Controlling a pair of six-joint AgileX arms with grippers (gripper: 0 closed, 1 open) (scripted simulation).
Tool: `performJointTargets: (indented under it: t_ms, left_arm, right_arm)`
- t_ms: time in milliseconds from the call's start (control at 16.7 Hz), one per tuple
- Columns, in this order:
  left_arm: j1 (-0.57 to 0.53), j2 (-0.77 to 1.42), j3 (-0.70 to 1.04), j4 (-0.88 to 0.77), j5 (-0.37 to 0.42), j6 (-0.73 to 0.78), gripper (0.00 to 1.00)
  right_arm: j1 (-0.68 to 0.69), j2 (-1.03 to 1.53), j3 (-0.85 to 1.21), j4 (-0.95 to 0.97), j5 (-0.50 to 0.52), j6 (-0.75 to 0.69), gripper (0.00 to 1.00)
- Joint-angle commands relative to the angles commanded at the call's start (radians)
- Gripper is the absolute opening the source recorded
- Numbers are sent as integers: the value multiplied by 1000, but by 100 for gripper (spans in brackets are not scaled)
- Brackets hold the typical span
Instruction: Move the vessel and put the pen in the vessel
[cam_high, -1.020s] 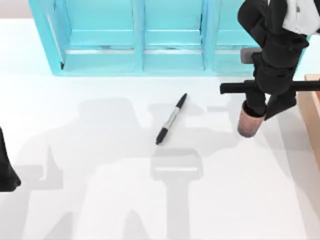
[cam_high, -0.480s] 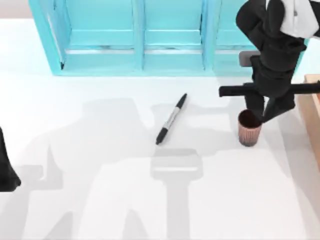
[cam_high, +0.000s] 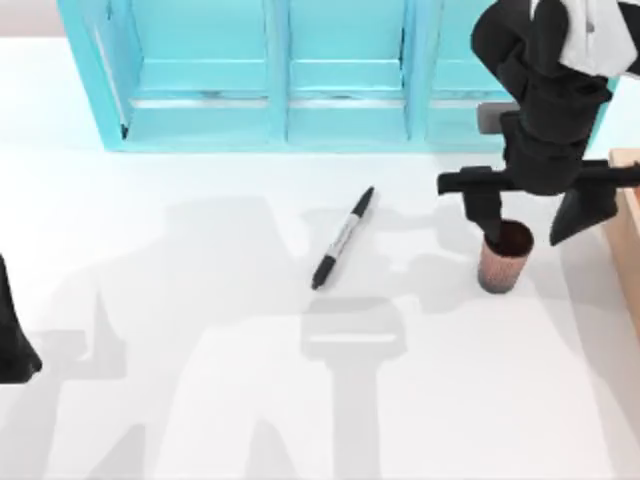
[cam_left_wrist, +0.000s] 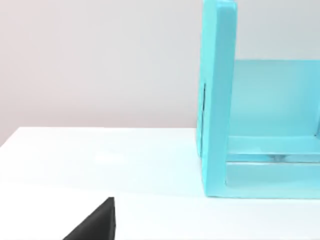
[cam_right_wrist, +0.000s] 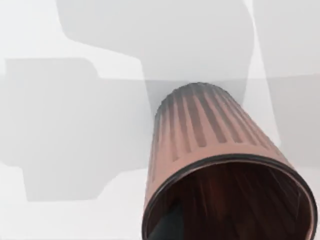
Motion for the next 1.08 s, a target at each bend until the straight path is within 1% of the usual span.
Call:
performJointTargets:
  t_ms: [60,120,720,900,1080]
  left_arm:
    - [0,0,0,0,0,0,100]
    - [0,0,0,0,0,0,100]
    - [0,0,0,0,0,0,100]
    - [0,0,0,0,0,0,100]
    - [0,0,0,0,0,0,100]
  right_arm:
    - [0,0,0,0,0,0,98]
    - [0,0,0,0,0,0,100]
    - [-5,6,15,-15,-1,2,100]
    - [-9,35,116,-111,-4,8,100]
    - [-9,69,309,-276,-3,9,100]
